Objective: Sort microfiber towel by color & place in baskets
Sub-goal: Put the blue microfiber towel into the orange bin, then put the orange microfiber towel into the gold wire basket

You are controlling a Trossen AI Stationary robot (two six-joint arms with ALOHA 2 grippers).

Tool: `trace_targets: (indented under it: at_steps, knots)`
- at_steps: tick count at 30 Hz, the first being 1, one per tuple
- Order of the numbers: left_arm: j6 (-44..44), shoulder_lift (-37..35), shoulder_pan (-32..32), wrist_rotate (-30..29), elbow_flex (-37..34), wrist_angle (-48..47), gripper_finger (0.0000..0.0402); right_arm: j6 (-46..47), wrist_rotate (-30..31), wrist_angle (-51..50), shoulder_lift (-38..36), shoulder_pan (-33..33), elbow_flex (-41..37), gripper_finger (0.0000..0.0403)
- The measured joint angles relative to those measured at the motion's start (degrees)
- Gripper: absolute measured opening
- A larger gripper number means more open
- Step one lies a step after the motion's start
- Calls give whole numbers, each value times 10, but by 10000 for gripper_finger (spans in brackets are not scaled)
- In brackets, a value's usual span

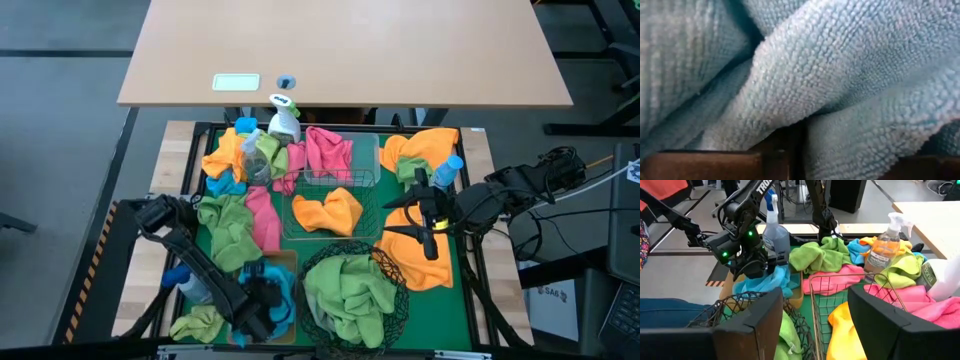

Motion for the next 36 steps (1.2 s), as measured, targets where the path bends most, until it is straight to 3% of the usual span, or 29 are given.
trace_targets:
  at_steps: [10,20,28,36]
  knots:
    - [0,-69,-1,5,0,-24,118,0,0,-4,0,0,0,223]
    - [-3,-135,-1,63,0,-22,118,0,0,-16,0,0,-2,223]
    - [-4,-174,1,64,0,17,118,108,0,-132,11,0,-2,223]
    - [-4,-225,1,69,0,81,118,189,-32,-272,87,0,-2,223]
